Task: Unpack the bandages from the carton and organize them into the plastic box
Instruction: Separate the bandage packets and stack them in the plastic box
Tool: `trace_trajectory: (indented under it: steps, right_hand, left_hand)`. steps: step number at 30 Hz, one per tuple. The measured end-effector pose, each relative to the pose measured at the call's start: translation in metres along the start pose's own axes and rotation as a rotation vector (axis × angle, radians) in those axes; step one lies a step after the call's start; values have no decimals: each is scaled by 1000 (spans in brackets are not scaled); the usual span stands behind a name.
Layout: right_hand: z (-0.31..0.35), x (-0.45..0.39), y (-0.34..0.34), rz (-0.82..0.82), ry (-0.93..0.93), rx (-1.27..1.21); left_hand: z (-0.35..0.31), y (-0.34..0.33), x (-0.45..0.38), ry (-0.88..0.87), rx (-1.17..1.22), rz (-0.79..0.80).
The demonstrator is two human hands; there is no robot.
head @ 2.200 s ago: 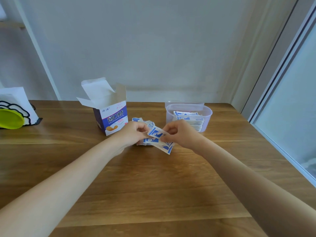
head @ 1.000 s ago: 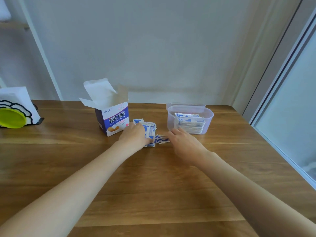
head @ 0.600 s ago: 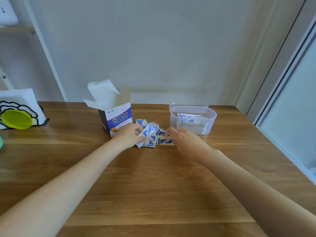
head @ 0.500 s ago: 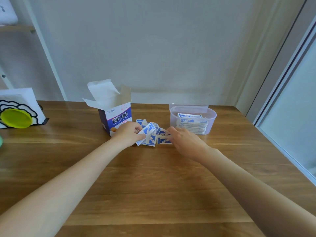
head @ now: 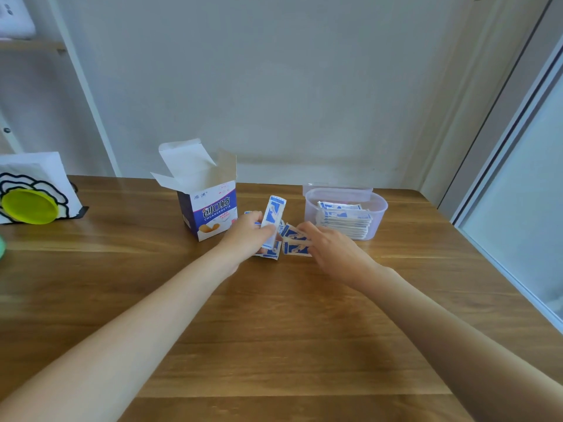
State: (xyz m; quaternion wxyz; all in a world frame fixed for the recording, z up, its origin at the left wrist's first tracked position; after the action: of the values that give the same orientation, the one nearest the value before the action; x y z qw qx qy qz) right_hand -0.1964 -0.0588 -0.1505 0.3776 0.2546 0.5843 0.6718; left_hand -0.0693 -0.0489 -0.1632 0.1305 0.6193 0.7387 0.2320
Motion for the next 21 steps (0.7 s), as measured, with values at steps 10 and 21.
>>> trace_trajectory:
  steps: [10, 21]
  right_hand:
    - [4, 7, 0, -43, 58, 72]
    - [-26, 4, 11, -157, -345, -1004]
  left_hand:
    - [-2, -1, 1, -18, -173, -33]
    - [-6, -3, 8, -34, 10, -13]
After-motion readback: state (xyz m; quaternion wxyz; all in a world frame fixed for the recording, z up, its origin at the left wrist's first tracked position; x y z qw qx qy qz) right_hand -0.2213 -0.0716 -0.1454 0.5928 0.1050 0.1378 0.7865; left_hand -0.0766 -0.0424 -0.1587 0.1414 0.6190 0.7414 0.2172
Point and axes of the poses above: each hand's wrist, its own x-axis away from the middle knuckle, its own y-axis out of the back of the hand, z = x × y, the point moved 10 cm from there along -x, towards the middle knuckle, and after that the axes turned 2 degrees about -x, right-handed, at the moved point
